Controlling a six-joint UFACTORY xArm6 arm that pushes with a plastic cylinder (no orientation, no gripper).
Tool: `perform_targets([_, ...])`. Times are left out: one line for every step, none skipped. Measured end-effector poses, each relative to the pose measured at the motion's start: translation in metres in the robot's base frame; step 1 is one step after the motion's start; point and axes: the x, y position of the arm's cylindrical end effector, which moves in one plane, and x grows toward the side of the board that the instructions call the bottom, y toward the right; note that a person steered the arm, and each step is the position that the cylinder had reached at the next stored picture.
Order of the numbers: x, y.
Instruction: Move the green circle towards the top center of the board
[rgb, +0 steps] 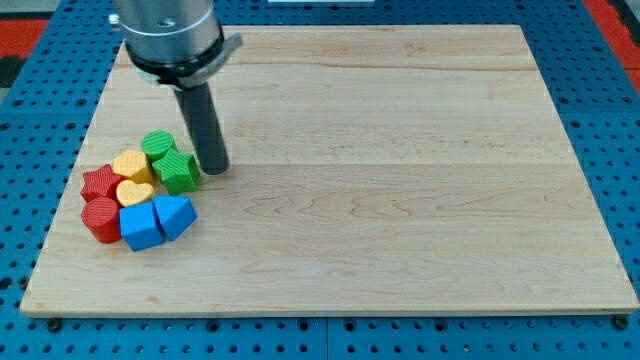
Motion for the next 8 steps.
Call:
perform_targets([0.097, 0.023])
perform_targets([0.163, -0.002])
perform_targets([0.156, -0.134])
perform_targets([0.081, -0.168])
perform_targets([-0.001, -0.144])
perform_targets([-0.017, -0.093])
perform_targets([-0.020, -0.059])
perform_targets([-0.033, -0.059])
